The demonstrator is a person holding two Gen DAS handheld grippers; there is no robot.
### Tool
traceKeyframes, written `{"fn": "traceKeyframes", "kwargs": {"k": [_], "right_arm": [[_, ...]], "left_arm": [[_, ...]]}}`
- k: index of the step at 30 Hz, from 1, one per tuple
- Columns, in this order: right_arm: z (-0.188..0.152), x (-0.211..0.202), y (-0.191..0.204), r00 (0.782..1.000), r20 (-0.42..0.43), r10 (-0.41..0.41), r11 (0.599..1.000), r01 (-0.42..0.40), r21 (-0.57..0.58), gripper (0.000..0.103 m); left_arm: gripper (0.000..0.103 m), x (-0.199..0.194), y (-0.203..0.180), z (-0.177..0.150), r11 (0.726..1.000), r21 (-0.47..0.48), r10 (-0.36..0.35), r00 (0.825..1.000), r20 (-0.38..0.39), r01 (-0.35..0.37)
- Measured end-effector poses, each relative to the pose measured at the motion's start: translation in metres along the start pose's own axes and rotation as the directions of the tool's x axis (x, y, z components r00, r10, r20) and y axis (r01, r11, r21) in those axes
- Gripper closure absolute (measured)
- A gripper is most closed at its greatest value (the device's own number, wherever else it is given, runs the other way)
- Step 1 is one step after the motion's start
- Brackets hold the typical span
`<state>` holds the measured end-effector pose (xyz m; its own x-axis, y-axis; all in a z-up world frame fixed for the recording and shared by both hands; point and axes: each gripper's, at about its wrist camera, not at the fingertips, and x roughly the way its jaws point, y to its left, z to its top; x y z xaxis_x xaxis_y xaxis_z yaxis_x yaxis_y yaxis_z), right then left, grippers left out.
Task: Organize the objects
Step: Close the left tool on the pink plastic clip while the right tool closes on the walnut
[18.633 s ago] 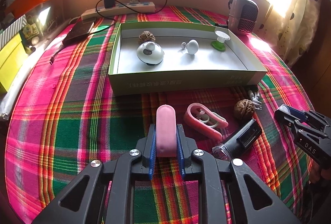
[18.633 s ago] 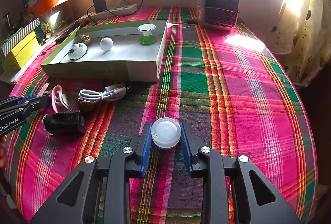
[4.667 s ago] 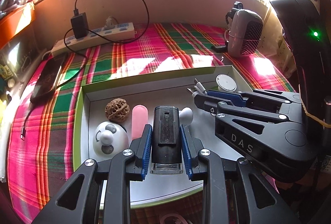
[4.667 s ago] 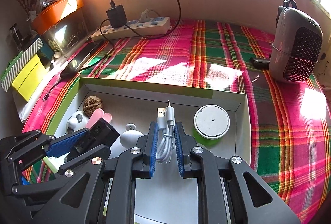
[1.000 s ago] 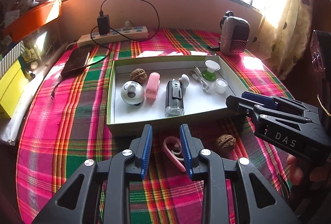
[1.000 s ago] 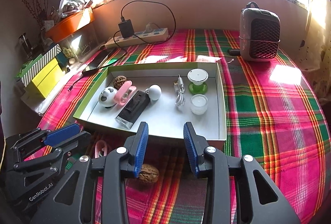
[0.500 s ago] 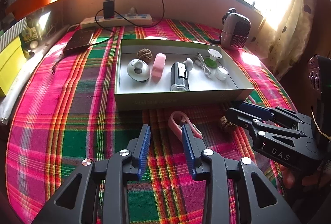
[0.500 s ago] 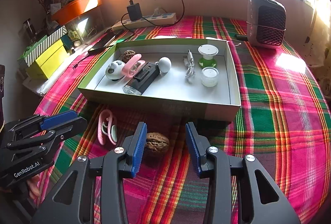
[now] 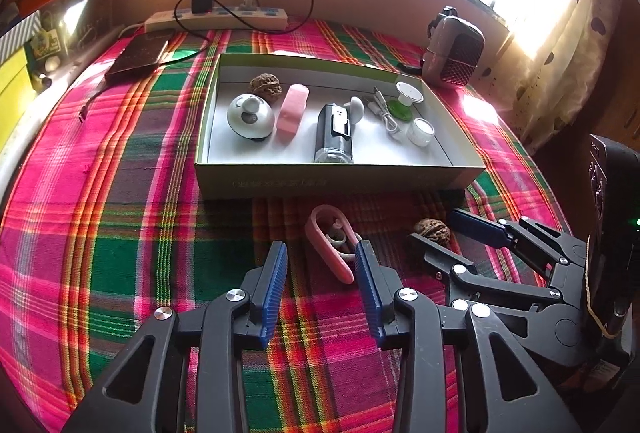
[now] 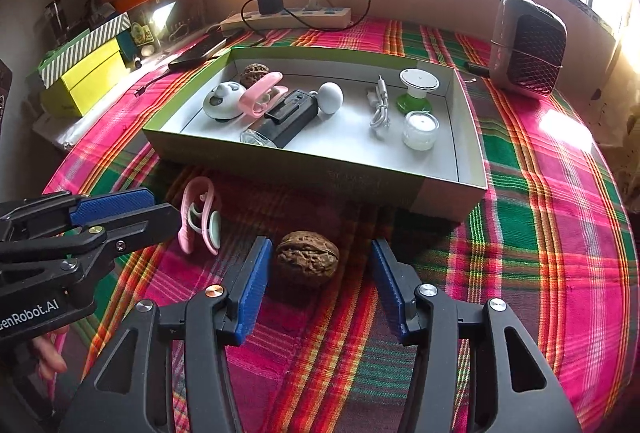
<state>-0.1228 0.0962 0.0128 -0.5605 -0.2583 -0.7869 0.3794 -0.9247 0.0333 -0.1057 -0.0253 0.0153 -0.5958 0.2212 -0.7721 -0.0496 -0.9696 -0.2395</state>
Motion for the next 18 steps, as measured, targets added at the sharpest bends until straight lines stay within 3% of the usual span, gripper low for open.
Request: {"fn": "traceKeyframes", "kwargs": {"k": [15,18], "right_arm": [[-0.004,0.000,-0.010,1.000,0.009,-0.027,1.000,0.027,-0.006,0.052],[-0.004,-0.001,-0.015,0.999,0.011,-0.035,0.999,0.035,-0.003,0.060]], "left_arm": [[0.069,0.015,-0.009,0.007,1.000,-0.006,0.021,0.999,-0.030,-0.021],[0.068,0.017,-0.011,0.008,1.000,-0.004,0.026,0.999,-0.031,-0.026]]}}
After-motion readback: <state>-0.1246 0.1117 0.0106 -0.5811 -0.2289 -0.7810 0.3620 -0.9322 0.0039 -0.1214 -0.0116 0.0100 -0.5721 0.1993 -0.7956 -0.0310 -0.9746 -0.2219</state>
